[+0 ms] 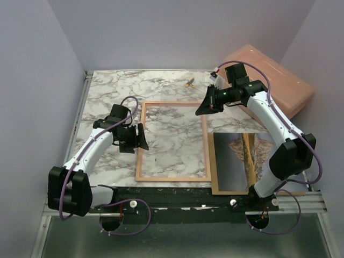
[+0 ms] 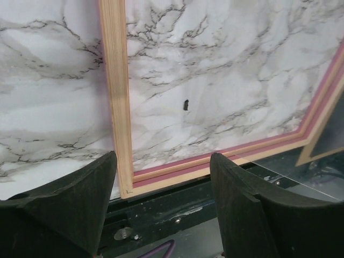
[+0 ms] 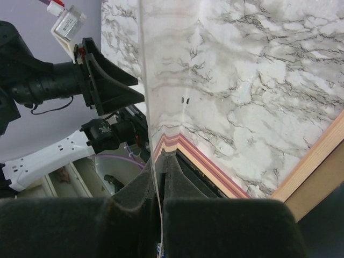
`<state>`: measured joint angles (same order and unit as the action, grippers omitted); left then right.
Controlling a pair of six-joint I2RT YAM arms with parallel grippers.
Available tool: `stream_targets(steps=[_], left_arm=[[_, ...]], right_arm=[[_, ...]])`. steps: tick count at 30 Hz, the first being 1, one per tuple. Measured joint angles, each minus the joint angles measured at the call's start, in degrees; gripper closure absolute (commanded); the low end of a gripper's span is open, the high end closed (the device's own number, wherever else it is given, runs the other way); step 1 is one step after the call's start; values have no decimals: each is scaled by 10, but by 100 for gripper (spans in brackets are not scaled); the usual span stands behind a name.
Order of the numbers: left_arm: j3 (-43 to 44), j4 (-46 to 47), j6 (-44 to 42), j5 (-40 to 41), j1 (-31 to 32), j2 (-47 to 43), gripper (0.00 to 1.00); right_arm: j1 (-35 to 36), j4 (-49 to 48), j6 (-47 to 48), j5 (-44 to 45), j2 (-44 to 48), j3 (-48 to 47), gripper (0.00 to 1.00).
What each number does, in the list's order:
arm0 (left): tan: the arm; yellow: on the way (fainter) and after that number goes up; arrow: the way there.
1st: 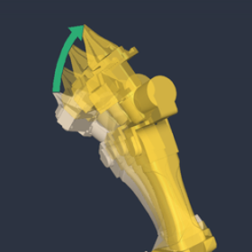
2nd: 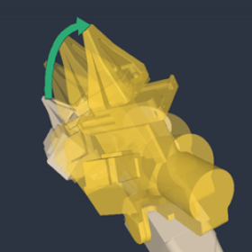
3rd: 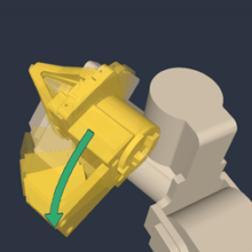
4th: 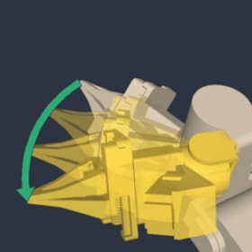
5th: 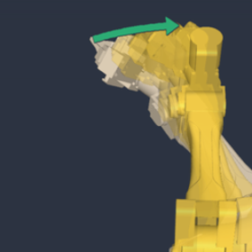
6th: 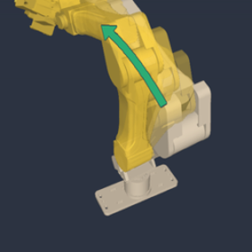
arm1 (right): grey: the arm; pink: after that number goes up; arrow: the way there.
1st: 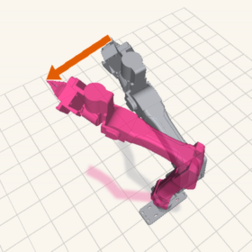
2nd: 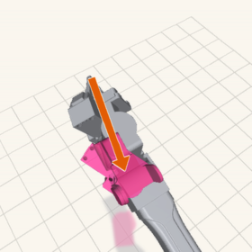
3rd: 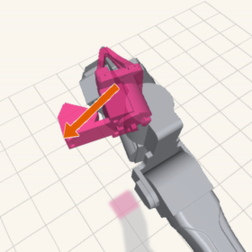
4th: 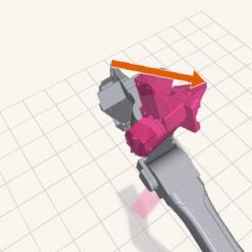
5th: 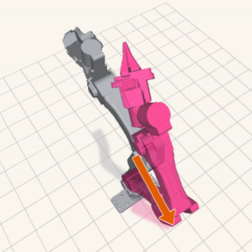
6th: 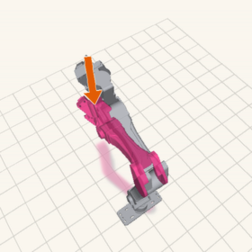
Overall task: Put the photo into the frame
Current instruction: Place the photo frame item in the photo frame.
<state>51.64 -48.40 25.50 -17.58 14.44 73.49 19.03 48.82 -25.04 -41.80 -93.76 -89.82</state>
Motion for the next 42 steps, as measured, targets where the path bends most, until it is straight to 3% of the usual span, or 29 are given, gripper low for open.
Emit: stream_targets(steps=[7, 12, 30, 42], left_arm=[[-46, 43, -1, -84, -85, -23, 44], [-62, 48, -11, -93, -123, -20, 50], [-35, 77, -50, -61, -126, 71, 68], [-24, 81, -54, -48, -119, 115, 68]], right_arm=[[0, -4, -20, -24, -11, -27, 100], [0, -39, -58, -48, -11, -25, 99], [10, -148, -139, -71, -11, 77, 100], [20, -195, -164, -70, -11, 156, 100]])
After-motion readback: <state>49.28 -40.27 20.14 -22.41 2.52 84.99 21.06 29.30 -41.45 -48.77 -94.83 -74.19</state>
